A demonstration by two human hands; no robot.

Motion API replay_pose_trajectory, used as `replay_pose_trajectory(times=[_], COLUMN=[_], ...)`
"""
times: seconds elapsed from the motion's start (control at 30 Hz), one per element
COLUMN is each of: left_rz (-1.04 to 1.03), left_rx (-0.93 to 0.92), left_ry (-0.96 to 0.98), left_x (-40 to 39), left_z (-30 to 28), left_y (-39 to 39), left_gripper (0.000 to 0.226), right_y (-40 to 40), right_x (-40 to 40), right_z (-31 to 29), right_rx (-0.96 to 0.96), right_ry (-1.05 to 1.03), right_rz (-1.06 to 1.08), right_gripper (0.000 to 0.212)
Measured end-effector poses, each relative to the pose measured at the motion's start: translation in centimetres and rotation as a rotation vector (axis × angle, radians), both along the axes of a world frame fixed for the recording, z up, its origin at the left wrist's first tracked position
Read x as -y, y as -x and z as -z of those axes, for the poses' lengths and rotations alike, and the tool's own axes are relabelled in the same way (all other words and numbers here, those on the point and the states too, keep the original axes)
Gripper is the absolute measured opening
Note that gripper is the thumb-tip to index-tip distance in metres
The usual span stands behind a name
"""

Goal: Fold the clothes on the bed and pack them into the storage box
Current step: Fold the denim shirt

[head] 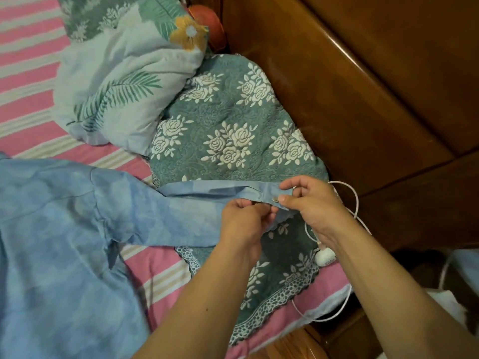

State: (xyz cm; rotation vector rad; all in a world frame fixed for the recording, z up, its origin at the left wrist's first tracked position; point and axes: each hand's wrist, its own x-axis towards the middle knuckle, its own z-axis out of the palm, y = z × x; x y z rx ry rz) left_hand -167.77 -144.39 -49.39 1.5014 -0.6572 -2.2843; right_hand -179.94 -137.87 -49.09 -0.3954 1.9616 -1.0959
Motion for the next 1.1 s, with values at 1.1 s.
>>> replay_pose_trajectory(times=[1.1], left_rz=[0.841], left_rx=[0.651], left_ry=[1.558], left_x=[14.1], left_z=[6.3], left_y=[-12.0], left_gripper=[0.043], right_y=[2.8], right_x=[4.7], right_z=[1.4], right_rx=[-0.392], right_ry=[-0.176], right_rz=[0.181], right_gripper=[0.054])
